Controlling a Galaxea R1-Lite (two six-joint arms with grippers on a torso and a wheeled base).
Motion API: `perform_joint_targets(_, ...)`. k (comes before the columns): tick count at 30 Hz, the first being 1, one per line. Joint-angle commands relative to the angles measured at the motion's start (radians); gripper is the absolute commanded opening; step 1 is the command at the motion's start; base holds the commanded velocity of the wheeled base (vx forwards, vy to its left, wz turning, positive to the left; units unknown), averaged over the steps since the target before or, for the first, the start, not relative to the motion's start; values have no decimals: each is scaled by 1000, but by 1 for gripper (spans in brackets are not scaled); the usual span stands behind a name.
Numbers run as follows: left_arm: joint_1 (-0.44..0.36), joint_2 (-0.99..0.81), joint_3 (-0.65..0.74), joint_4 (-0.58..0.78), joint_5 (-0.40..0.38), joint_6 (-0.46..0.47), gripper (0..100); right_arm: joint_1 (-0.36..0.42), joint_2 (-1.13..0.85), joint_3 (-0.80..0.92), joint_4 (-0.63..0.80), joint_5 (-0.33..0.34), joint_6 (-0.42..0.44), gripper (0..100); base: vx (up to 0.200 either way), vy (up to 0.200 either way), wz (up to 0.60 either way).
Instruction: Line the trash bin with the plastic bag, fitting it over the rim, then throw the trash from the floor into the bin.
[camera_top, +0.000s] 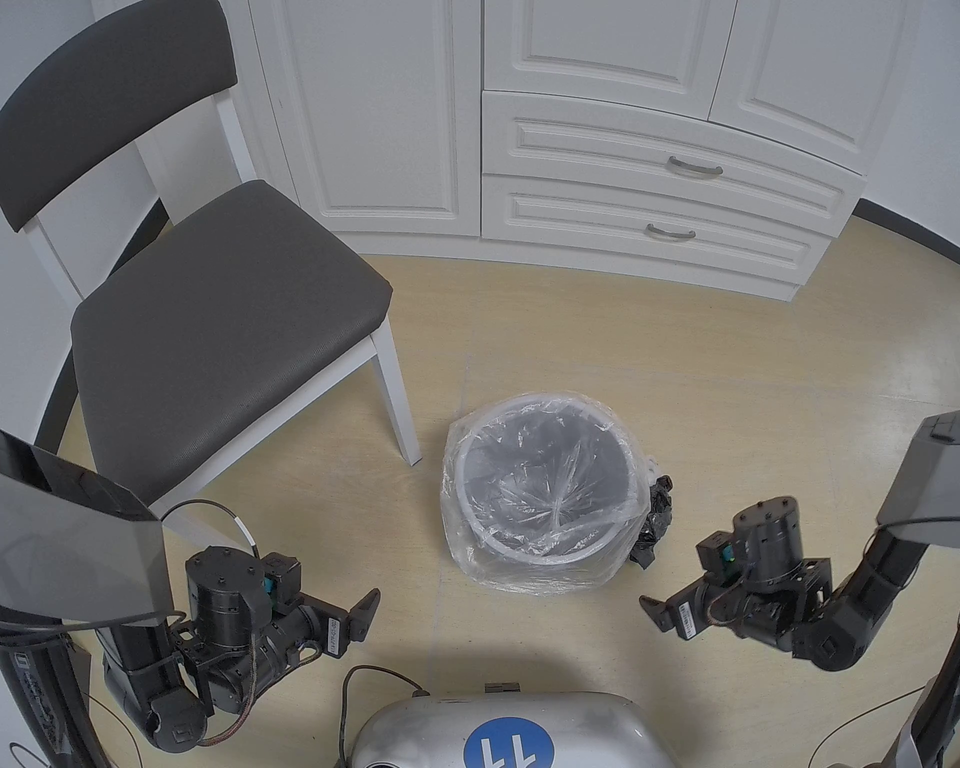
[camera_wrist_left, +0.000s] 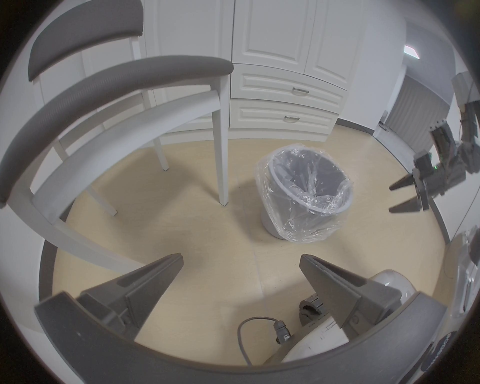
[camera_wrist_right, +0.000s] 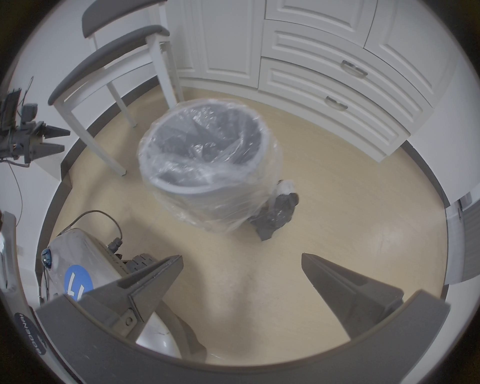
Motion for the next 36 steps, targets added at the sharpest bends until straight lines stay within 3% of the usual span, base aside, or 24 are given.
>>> perform_joint_targets(1,-7,75,-44,-1,0,-56,100,111,180,5,-74,-70,61,100,0,0,0)
perform_joint_targets(7,-3,72,-63,-1,-2,-92,100,147,310,-86,-89,-88,82,100,0,0,0)
perform_joint_targets(14,3,47,-74,-1,0,-94,100,123,389,-227,-85,-120,190,100,0,0,0)
perform_joint_targets(24,43,50,-63,-1,0,-95,100,-54,442,-429,-69,-122,153,100,0,0,0)
perform_joint_targets(36,63,39,-69,-1,1,-97,100,-193,441,-573,-72,-120,150,100,0,0,0)
